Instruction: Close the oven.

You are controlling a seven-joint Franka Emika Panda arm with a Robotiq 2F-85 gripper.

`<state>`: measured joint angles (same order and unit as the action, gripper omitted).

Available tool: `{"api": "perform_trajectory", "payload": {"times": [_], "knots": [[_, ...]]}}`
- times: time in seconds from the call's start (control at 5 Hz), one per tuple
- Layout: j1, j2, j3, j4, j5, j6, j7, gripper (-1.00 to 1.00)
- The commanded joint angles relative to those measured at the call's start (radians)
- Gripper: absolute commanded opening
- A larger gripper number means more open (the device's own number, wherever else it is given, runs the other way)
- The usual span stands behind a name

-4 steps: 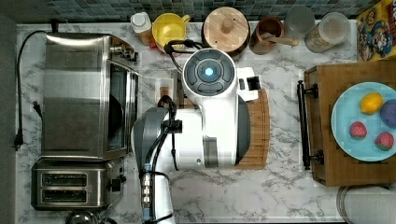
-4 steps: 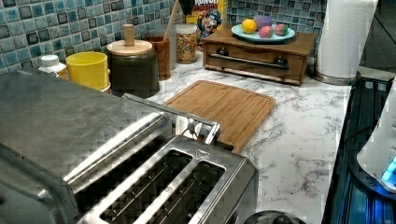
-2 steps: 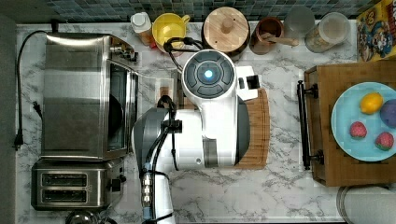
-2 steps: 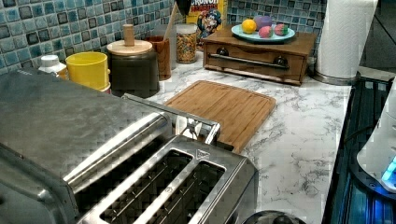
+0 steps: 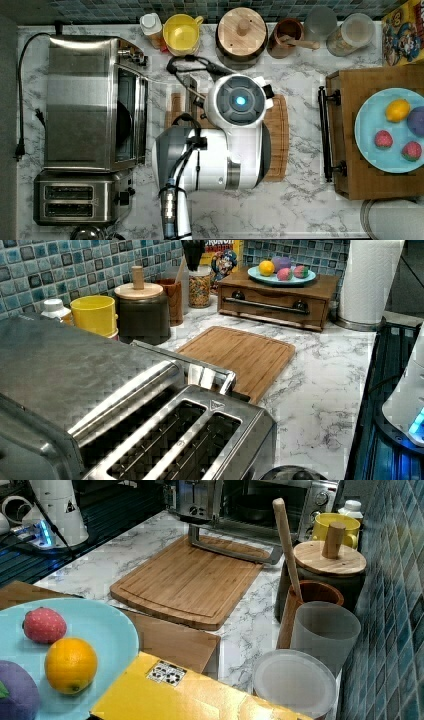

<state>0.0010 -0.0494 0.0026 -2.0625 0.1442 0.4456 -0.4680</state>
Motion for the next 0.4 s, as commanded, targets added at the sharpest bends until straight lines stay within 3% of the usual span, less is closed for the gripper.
{"api": "perform_trajectory", "payload": {"times": [0.2,0.4], "knots": [[-0.083,0.032,-0.146,-0.163,0.287,0.018,-0.550,-1.00],[-0.061,0.020,-0.140,-0.228,0.369,0.102,-0.691,-1.00]]}}
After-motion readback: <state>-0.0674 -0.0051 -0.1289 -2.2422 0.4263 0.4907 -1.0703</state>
